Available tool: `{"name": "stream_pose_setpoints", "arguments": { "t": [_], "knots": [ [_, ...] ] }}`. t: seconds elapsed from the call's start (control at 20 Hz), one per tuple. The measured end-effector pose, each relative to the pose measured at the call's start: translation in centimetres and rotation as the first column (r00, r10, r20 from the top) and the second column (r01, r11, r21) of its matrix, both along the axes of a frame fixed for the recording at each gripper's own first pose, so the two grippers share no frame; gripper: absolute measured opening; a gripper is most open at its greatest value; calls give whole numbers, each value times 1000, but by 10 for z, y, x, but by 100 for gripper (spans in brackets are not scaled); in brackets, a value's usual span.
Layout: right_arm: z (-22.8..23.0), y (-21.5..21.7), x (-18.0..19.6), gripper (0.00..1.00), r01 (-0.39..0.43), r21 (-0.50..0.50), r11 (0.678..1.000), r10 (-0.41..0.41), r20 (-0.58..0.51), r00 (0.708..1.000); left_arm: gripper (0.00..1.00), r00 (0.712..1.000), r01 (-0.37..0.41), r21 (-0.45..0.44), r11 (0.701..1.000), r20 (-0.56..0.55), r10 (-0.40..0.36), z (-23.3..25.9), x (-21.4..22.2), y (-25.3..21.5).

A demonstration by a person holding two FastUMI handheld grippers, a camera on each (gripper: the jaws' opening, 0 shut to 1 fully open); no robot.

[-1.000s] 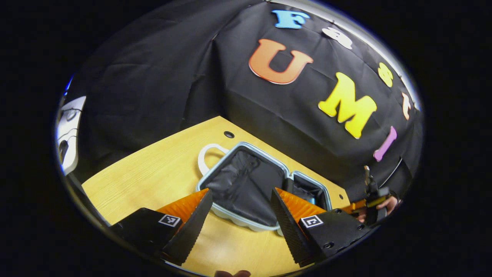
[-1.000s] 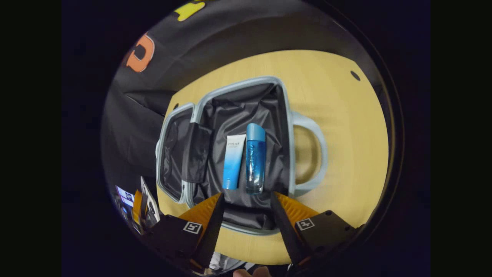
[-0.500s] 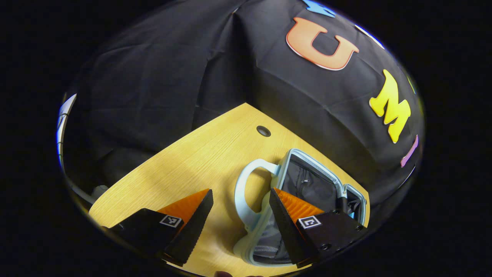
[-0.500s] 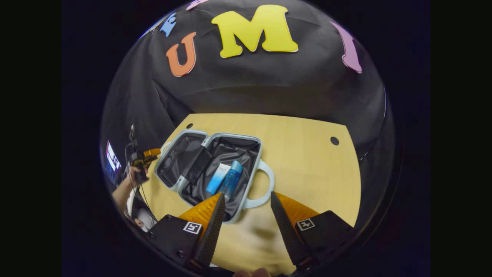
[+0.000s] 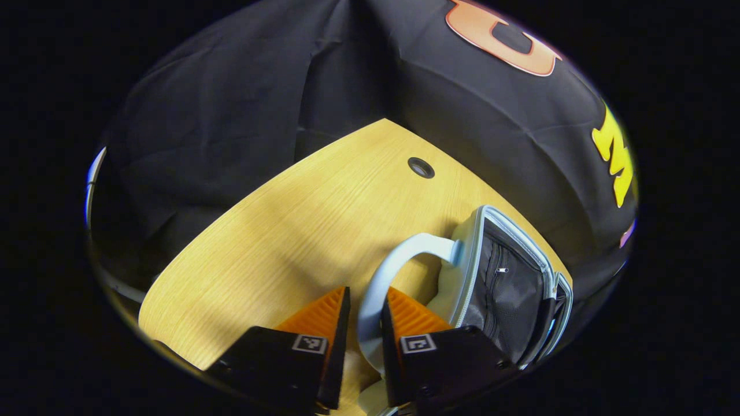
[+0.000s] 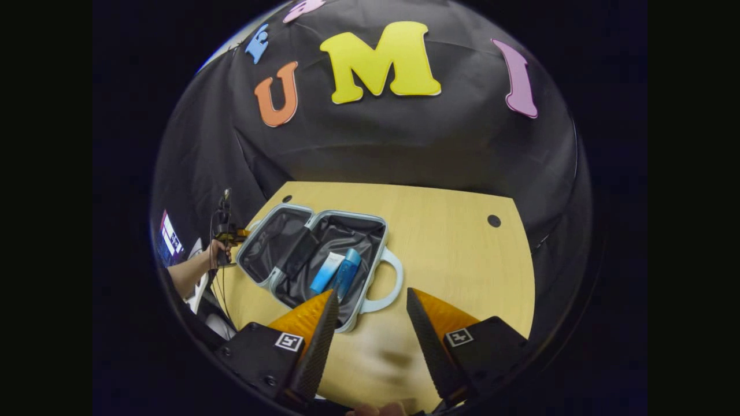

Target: First open the suitcase, pack the skin care products into it, and then close the suitcase.

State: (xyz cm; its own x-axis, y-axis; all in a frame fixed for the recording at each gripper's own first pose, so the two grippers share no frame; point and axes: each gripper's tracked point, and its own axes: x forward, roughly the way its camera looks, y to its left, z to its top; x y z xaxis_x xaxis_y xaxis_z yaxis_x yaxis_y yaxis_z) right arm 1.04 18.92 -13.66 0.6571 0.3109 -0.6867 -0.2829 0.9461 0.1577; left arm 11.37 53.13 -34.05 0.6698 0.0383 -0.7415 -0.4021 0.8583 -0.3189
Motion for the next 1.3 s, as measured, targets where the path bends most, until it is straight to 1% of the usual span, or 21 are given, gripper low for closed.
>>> {"name": "stream_pose_setpoints", "arguments": {
  "t": [0.05, 0.15, 0.2, 0.3, 0.4, 0.45, 0.5, 0.6, 0.7, 0.75, 0.8, 0.85, 0.9, 0.95, 1.0, 1.05, 1.1, 1.15, 1.3],
  "knots": [
    [2, -1, -2, 71, -4, 4, 1000, 4, 10, 1000, 22, 1000, -3, -2, 1000, -13, 3, 4, 2, 0],
    [8, -5, -6, 71, -2, 22, 1000, 1, 34, 999, 17, 1000, -16, -26, 1000, 4, 16, 20, 4, -2],
    [13, -9, -7, 71, 1, 20, 1000, -3, 59, 998, 16, 1000, -13, -13, 1000, 12, 14, 29, 1, -2],
    [25, -22, -6, 71, 18, 6, 1000, -19, 139, 990, 13, 999, -5, 42, 999, 33, 3, 52, -4, 3],
    [39, -38, -5, 71, 42, -30, 999, -33, 237, 971, 11, 997, -2, 104, 995, 73, -6, 90, -4, 0],
    [46, -50, -4, 71, 69, -54, 996, -50, 288, 956, 11, 995, -4, 134, 991, 102, -10, 112, -5, -9],
    [53, -59, -5, 71, 92, -53, 994, -70, 324, 944, 11, 991, -7, 168, 986, 132, -15, 136, -5, -18],
    [68, -75, -8, 71, 151, -31, 988, -126, 399, 908, 11, 977, -4, 249, 969, 207, -49, 185, -5, -47],
    [79, -100, -12, 70, 211, -15, 977, -181, 454, 873, 11, 956, -5, 324, 946, 280, -91, 233, -9, -86],
    [82, -111, -15, 70, 232, -3, 973, -204, 468, 860, 11, 944, -8, 354, 935, 312, -110, 252, -11, -111],
    [84, -120, -19, 70, 249, 11, 969, -224, 472, 853, 11, 932, -14, 387, 922, 338, -128, 267, -14, -134],
    [83, -130, -22, 66, 264, 23, 964, -243, 470, 849, 10, 922, -24, 423, 906, 360, -143, 278, -15, -158],
    [82, -141, -25, 70, 280, 31, 960, -261, 466, 845, 10, 914, -28, 453, 891, 373, -161, 285, -18, -181],
    [81, -150, -28, 66, 290, 36, 956, -273, 464, 843, 10, 902, -26, 480, 877, 389, -186, 289, -21, -207],
    [81, -161, -32, 65, 304, 36, 952, -285, 467, 837, 10, 888, -22, 503, 864, 408, -214, 294, -24, -231],
    [82, -172, -36, 70, 319, 34, 947, -297, 469, 832, 10, 873, -18, 521, 854, 423, -240, 299, -27, -257],
    [83, -183, -39, 70, 335, 31, 942, -309, 474, 825, 2, 860, -10, 527, 850, 438, -262, 298, -31, -283],
    [87, -192, -42, 70, 350, 27, 936, -321, 474, 820, 11, 846, -4, 530, 848, 453, -279, 296, -31, -309],
    [91, -218, -50, 70, 382, 11, 924, -340, 480, 809, 10, 811, 65, 546, 835, 458, -363, 276, -33, -385]
  ]
}}
